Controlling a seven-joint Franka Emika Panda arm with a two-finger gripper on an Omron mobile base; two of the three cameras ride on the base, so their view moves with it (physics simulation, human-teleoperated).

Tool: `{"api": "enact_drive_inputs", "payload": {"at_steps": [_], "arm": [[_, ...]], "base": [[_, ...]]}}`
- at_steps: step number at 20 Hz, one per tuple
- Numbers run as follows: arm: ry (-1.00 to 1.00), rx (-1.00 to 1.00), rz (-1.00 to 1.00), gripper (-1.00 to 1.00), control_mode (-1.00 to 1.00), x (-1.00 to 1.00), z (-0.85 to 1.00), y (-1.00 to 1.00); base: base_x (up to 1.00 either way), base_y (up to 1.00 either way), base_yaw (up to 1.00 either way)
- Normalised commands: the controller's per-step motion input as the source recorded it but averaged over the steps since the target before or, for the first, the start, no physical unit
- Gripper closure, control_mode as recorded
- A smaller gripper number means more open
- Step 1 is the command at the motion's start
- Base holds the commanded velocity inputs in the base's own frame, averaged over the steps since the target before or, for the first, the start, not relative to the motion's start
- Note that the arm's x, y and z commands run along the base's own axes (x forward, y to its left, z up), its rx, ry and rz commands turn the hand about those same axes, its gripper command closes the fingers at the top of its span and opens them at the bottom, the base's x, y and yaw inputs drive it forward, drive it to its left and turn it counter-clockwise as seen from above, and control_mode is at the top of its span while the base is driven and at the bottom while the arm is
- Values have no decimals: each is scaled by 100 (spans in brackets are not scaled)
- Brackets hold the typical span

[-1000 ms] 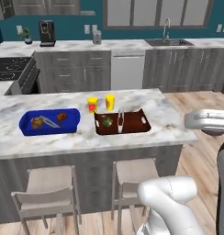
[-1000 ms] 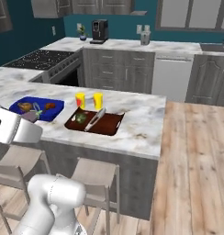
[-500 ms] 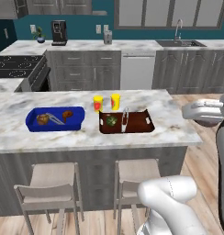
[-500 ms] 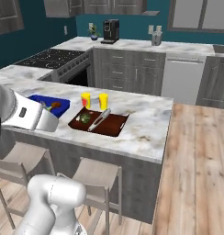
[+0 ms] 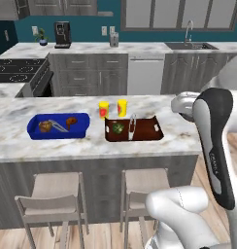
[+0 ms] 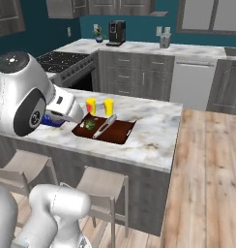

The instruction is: Gather the eggplant and broccoli from the fridge and place them on a tray on the dining counter. Then gather the chicken drumsticks from the fridge and place them on the other tray.

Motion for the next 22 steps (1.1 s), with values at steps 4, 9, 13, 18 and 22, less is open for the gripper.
{"api": "enact_drive_inputs", "payload": {"at_steps": [4, 9, 13, 18, 22], "arm": [[20, -4, 0, 100, -100, 52, -41, 0], [2, 0, 0, 100, -100, 7, -20, -1], [6, 0, -3, 100, -100, 19, -13, -3], [10, -1, -5, 100, -100, 21, -28, -10], [7, -3, -4, 100, -100, 31, -34, -14]], "base": [[0, 0, 0], [0, 0, 0], [0, 0, 0], [0, 0, 0], [0, 0, 0]]}}
